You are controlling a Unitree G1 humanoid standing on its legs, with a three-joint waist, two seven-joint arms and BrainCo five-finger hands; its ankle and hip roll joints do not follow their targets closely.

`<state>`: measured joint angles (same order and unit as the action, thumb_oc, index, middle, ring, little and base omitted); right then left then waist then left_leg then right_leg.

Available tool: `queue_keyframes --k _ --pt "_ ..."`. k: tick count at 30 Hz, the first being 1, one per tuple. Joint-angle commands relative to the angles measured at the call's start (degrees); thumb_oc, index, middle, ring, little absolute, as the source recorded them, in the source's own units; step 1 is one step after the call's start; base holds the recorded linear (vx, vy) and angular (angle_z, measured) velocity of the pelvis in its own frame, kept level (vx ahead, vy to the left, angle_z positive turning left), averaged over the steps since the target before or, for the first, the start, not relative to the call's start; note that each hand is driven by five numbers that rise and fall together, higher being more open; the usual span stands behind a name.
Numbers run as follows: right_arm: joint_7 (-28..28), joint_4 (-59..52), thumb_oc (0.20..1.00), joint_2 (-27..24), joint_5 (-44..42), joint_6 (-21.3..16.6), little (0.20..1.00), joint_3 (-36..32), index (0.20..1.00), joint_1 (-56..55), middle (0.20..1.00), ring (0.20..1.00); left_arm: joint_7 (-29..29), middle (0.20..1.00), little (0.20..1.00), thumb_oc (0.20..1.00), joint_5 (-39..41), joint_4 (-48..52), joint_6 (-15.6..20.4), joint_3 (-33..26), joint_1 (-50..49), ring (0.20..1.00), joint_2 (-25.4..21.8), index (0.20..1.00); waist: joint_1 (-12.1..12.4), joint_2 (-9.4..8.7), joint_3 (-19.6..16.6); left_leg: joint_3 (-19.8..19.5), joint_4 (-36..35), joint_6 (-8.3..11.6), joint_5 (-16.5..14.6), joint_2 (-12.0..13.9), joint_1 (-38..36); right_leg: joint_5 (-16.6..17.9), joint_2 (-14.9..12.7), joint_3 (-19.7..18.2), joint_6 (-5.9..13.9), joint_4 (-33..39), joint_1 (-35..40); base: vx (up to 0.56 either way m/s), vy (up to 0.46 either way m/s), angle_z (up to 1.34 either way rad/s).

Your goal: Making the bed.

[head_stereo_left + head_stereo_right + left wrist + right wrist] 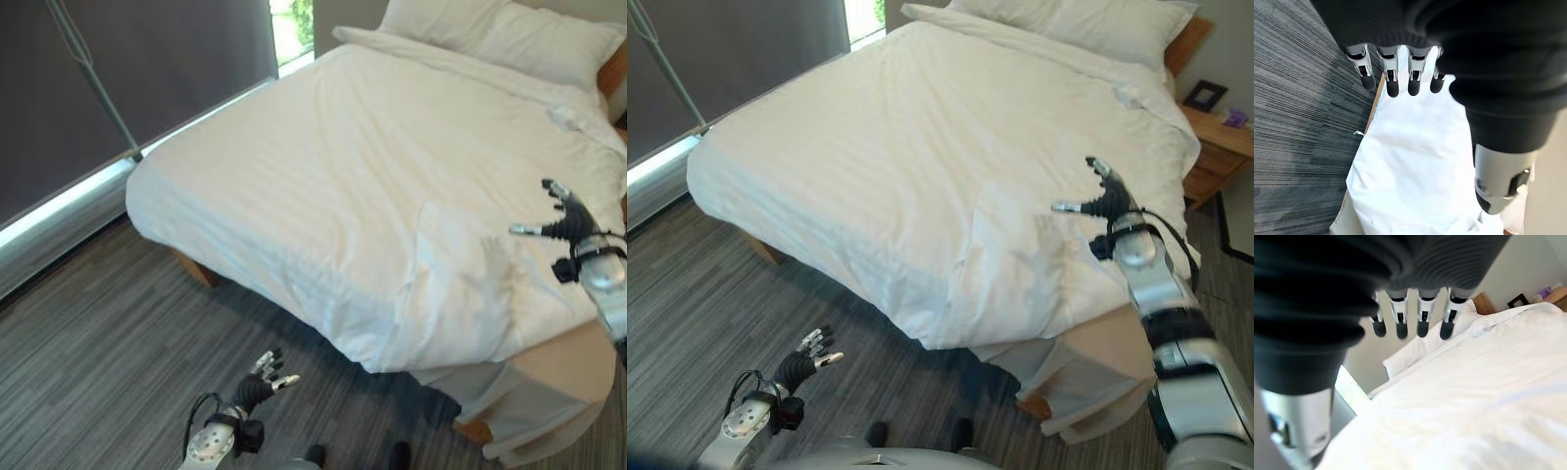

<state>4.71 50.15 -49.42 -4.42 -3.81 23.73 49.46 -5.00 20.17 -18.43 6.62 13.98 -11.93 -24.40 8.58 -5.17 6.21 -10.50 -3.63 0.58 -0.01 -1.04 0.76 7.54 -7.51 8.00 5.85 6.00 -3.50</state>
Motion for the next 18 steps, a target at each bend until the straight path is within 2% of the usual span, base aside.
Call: queue_keyframes --k 1,2,4,6,9,13,18 --pt "0.8 3.4 1.0 -4.2 2.9 -0.7 1.0 5.9 1.0 10.9 1.0 1.0 0.7 1.0 1.0 1.0 3.3 3.2 2.4 0.2 2.9 1.0 -4.0 1.0 2.4 -0.73 2.6 -2.4 -1.4 1.71 4.5 0.3 3.7 -2.7 0.9 1.1 2.1 -1.1 3.9 -0.22 -0.022 0.19" --pt "1.9 10.4 1.0 -3.3 5.0 -0.3 1.0 11.0 1.0 19.1 1.0 1.0 0.9 1.0 1.0 1.0 4.1 4.6 2.8 1.1 4.3 1.0 -5.8 1.0 3.4 -0.54 5.2 -3.2 -1.4 1.89 5.5 0.1 6.9 -2.1 1.1 1.5 1.99 -1.2 0.9 -0.16 -0.015 0.12" --pt "1.9 10.6 1.0 -3.2 4.9 -0.4 1.0 11.4 1.0 19.5 1.0 1.0 0.9 1.0 1.0 1.0 4.1 4.6 2.8 1.0 4.4 1.0 -5.7 1.0 3.3 -0.45 5.2 -3.2 -1.4 1.9 5.5 0.1 7.1 -2.1 1.1 1.5 1.98 -1.2 0.7 -0.11 -0.011 0.06" --pt "4.0 16.2 1.0 -2.8 6.2 -0.1 1.0 13.6 1.0 24.6 1.0 1.0 2.1 1.0 1.0 1.0 2.6 6.6 3.3 2.0 6.1 1.0 -7.7 1.0 4.1 0.12 7.9 -4.0 -1.4 2.36 6.8 0.0 11.0 -1.2 1.3 2.2 1.91 -1.1 -3.0 -0.17 -0.021 0.17" --pt "5.8 24.2 1.0 -1.6 6.3 1.7 1.0 13.5 1.0 27.7 1.0 1.0 3.1 1.0 1.0 1.0 2.9 8.5 3.1 2.9 6.9 1.0 -8.0 1.0 4.8 0.82 9.7 -4.4 -1.4 2.97 8.1 -0.4 14.9 -0.4 1.5 2.7 2.02 -1.0 -6.8 -0.1 0.013 0.27" --pt "6.4 29.9 1.0 0.5 10.1 4.4 1.0 14.0 1.0 27.4 1.0 1.0 4.6 1.0 1.0 1.0 3.0 8.8 2.2 3.0 7.4 1.0 -6.1 1.0 5.2 1.44 11.9 -3.9 -1.4 3.28 8.8 -0.1 18.0 -0.1 2.0 1.6 1.97 -1.0 -9.8 -0.03 0.024 0.03" --pt "5.1 33.6 1.0 1.2 14.1 6.2 1.0 12.2 1.0 22.2 1.0 1.0 5.1 1.0 1.0 1.0 2.9 9.2 1.8 3.4 8.2 1.0 -5.1 1.0 5.5 2.42 13.2 -4.3 -1.4 3.33 9.2 -0.4 19.8 -0.6 2.0 2.3 1.93 -1.0 -10.9 0.0 -0.002 0.02"
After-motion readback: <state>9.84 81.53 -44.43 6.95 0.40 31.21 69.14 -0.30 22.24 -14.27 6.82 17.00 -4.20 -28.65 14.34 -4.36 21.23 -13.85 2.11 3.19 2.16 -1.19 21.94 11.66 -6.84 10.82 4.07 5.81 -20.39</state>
